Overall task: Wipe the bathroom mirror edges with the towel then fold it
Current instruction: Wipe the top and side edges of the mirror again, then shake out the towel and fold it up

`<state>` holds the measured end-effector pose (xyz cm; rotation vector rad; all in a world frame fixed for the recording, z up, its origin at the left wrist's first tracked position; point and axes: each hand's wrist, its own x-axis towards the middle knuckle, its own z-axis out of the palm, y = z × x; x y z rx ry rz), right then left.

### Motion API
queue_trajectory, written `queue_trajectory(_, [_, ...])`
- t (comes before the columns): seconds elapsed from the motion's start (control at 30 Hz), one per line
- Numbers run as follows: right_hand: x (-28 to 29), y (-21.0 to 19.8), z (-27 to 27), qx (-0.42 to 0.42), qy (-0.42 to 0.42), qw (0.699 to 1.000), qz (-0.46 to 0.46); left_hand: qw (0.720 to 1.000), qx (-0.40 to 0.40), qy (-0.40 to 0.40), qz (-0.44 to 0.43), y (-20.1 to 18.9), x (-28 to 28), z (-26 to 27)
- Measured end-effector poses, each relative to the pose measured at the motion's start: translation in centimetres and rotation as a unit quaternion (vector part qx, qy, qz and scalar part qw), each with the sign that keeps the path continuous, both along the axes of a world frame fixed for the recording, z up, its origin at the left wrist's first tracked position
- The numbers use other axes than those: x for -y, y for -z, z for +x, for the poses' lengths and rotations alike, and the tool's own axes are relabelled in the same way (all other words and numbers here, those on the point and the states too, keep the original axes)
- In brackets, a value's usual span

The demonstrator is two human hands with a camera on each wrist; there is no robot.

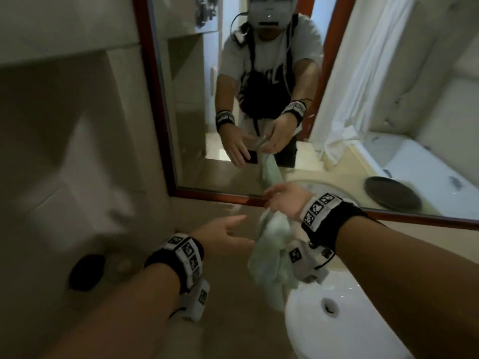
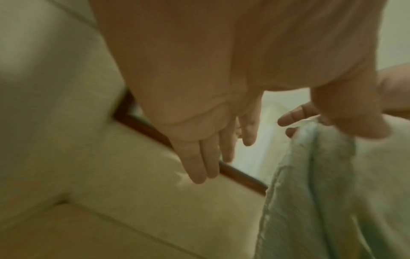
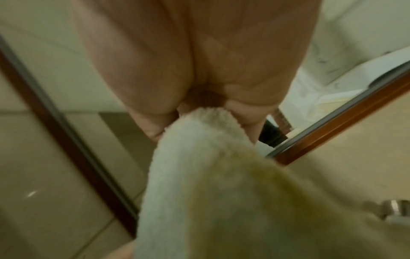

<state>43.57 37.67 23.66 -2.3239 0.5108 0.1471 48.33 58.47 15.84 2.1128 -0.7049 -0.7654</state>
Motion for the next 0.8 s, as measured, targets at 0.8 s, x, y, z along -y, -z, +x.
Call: queue_trajectory(0.8, [24.0,-6.9,-24.9,0.032,0.141,0.989,0.021,0.98,0.143,0.025,-0.135,-13.5,26.6,-22.5])
